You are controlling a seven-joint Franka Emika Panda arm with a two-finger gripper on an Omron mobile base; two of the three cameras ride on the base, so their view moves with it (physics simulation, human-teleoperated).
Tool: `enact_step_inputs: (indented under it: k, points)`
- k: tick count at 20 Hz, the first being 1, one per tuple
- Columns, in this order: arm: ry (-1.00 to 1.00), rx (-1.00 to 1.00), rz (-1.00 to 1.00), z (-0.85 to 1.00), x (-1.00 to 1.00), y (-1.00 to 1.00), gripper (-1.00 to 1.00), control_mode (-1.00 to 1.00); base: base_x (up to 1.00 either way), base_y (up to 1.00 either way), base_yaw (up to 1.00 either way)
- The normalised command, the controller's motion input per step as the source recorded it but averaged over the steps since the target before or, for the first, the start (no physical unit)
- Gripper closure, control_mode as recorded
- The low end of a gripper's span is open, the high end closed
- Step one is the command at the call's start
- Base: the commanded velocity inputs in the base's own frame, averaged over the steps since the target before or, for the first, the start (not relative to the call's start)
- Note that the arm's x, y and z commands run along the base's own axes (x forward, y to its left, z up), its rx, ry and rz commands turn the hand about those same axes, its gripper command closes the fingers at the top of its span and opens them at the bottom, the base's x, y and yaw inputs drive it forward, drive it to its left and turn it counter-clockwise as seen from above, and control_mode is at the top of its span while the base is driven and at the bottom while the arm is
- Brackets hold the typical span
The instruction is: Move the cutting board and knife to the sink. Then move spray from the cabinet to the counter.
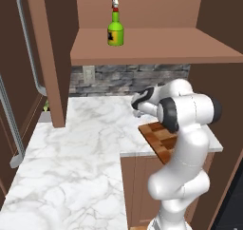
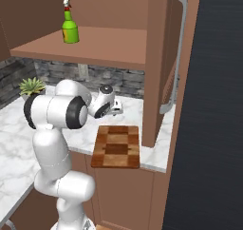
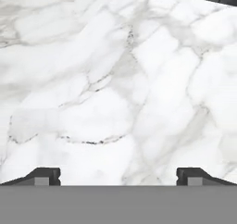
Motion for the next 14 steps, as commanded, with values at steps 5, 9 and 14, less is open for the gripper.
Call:
enact_step_inputs:
  k: [5,9,14]
  points:
    - [-0.22,0.00,0.00,0.28,-0.31,0.00,-1.00,-1.00,0.00,0.00,0.00]
    - [-0.28,0.01,0.00,0.15,-0.26,0.00,-1.00,-1.00,0.00,0.00,0.00]
    - [-0.05,0.08,0.00,0.49,-0.70,-0.12,-1.00,-1.00,0.00,0.00,0.00]
